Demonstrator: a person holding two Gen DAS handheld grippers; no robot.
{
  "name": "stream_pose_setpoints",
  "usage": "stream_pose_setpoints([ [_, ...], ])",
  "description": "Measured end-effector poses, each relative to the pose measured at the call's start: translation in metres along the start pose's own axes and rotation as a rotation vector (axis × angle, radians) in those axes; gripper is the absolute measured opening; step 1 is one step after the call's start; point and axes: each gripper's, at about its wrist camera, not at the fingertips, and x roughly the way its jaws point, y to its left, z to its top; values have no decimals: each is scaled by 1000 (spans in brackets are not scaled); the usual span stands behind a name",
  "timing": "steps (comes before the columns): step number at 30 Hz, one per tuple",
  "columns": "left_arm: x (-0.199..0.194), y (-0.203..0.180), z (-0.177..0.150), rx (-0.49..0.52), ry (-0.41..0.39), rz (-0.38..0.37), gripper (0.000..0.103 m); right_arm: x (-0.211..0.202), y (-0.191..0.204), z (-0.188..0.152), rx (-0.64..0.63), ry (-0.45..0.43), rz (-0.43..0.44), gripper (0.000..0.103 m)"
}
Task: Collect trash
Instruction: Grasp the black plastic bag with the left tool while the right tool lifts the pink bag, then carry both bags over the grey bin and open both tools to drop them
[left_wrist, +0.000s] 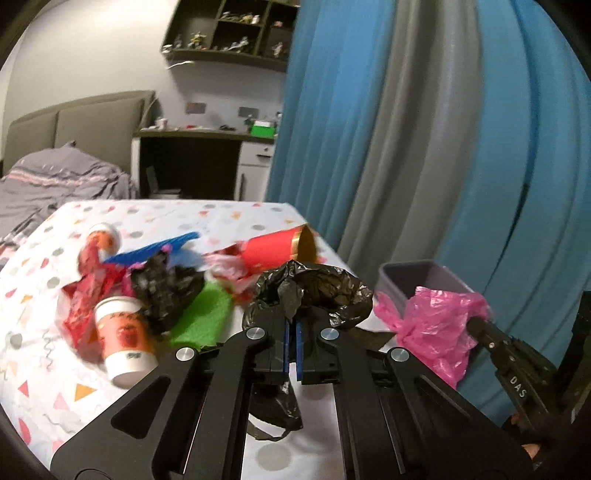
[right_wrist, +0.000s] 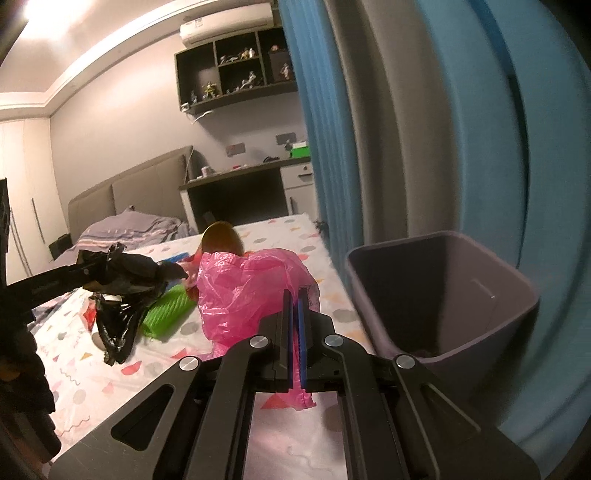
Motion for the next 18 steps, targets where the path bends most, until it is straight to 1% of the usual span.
stream_pose_setpoints([
  [3,6,-24,6,30,-15,-39,1,-6,-10,4,3,-30,-57,3],
  [7,22,-66,20,82,-41,-115,1,-9,-42,13,26,-69,-154,3],
  [10,40,-95,27,103,-55,-178,1,-10,-64,21,44,-98,-224,3],
  [15,81,-139,29,129,-47,-268,1,-9,-90,29,56,-129,-301,3],
  [18,96,-155,28,136,-43,-301,1,-6,-101,29,63,-132,-332,3],
])
